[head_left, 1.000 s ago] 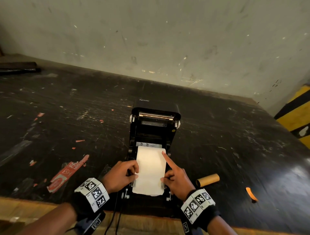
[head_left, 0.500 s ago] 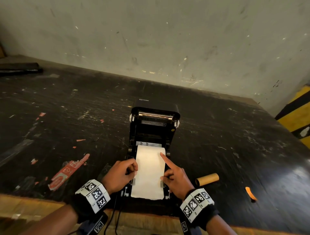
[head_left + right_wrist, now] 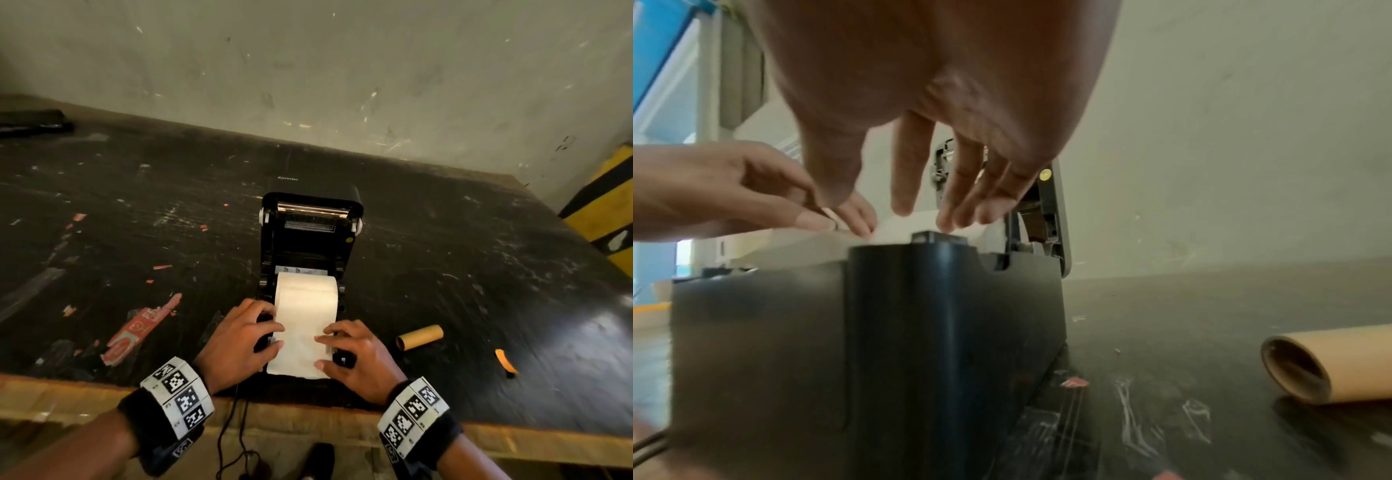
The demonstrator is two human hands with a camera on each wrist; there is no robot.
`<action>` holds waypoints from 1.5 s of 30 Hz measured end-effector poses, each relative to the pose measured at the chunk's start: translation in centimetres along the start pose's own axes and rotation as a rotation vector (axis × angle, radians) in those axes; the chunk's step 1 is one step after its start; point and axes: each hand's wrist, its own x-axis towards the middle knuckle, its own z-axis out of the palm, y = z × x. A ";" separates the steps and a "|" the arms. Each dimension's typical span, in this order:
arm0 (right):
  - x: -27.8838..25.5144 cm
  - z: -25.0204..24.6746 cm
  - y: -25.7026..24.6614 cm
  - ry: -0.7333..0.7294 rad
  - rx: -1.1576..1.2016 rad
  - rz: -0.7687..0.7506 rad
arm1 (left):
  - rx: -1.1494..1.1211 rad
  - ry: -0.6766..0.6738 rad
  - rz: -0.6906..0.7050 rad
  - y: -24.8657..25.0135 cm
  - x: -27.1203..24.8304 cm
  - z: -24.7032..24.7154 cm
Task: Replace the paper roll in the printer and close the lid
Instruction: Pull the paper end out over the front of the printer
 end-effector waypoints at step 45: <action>-7.8 2.5 -3.1 -0.066 0.031 -0.073 | -0.118 -0.205 -0.001 6.0 -9.2 1.2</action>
